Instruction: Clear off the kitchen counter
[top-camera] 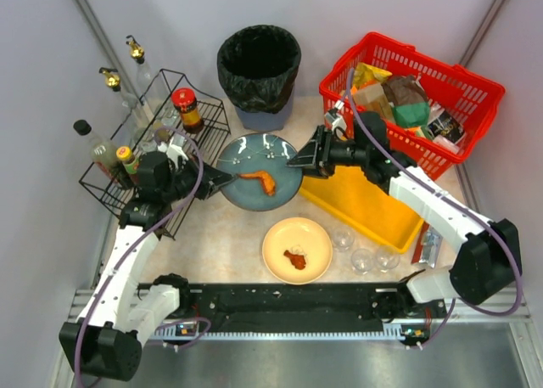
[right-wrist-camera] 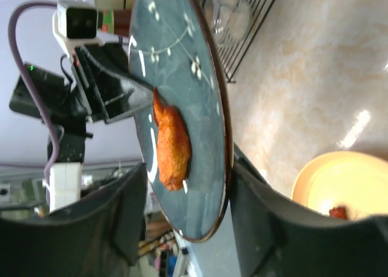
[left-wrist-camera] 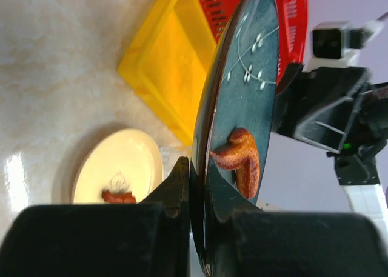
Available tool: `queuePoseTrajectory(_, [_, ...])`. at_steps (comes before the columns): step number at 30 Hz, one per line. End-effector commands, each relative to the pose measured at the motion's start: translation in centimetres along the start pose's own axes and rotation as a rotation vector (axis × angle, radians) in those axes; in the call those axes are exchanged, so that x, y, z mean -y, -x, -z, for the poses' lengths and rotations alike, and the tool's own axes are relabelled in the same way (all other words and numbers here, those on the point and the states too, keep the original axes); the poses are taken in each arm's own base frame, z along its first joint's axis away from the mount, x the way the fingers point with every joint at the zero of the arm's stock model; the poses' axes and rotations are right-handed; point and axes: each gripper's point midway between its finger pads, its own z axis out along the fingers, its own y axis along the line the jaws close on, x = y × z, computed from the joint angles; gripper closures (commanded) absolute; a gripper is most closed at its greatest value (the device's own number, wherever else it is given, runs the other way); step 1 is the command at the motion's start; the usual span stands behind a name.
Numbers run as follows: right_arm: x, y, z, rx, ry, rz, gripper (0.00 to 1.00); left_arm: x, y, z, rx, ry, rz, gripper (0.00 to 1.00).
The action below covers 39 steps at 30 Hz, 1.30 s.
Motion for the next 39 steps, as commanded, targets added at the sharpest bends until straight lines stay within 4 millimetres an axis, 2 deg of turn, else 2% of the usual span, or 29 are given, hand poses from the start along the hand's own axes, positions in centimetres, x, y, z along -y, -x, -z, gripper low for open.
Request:
queuePoseTrajectory(1, [-6.7,-0.1,2.7,0.016,0.185,0.218,0.38,3.8,-0.9,0.9,-0.069,-0.150,-0.083,1.00])
queuePoseTrajectory(3, [-6.5,0.1,2.4,0.006,0.182,0.233,0.35,4.9,-0.9,1.2,-0.077,-0.177,-0.079,1.00])
queuePoseTrajectory(7, [-5.7,0.1,1.5,-0.025,0.181,0.230,0.34,6.4,-0.6,1.6,-0.086,-0.213,-0.082,1.00])
queuePoseTrajectory(12, [-5.0,0.1,0.6,-0.045,0.178,0.233,0.32,7.0,-0.4,1.4,-0.091,-0.234,-0.070,1.00])
queuePoseTrajectory(15, [-3.8,0.1,-0.2,-0.056,0.145,0.225,0.32,8.0,0.0,1.5,-0.082,-0.270,-0.076,1.00])
queuePoseTrajectory(18, [-3.1,0.0,-0.9,-0.062,0.133,0.218,0.35,8.4,0.5,1.4,-0.067,-0.269,-0.091,1.00])
queuePoseTrajectory(20, [-2.7,-0.1,-1.2,-0.073,0.126,0.203,0.46,8.5,0.7,1.3,-0.068,-0.272,-0.091,1.00])
queuePoseTrajectory(24, [-2.9,0.2,-1.4,-0.067,0.121,0.188,0.87,8.6,1.0,1.1,-0.054,-0.268,-0.108,1.00])
queuePoseTrajectory(26, [-3.3,0.5,-1.3,-0.056,0.121,0.191,1.00,8.5,1.2,1.1,-0.046,-0.257,-0.118,1.00])
queuePoseTrajectory(27, [-3.5,0.7,-1.3,-0.048,0.122,0.190,1.00,8.4,1.3,1.0,-0.042,-0.248,-0.121,0.95])
queuePoseTrajectory(28, [-3.9,0.9,-1.2,-0.036,0.124,0.194,1.00,8.4,1.4,1.0,-0.040,-0.243,-0.127,0.78])
queuePoseTrajectory(30, [-4.6,1.6,-1.0,-0.006,0.125,0.189,1.00,8.4,1.8,1.0,-0.025,-0.227,-0.159,0.54])
queuePoseTrajectory(31, [-5.1,2.2,-0.9,0.014,0.126,0.184,1.00,8.3,2.0,1.1,-0.016,-0.208,-0.175,0.37])
queuePoseTrajectory(36, [-7.2,5.6,0.0,0.114,0.117,0.097,1.00,7.3,3.7,1.6,0.077,-0.086,-0.258,0.09])
queuePoseTrajectory(39, [-8.5,8.0,0.6,0.182,0.120,0.069,1.00,6.5,4.9,2.4,0.154,-0.007,-0.306,0.04])
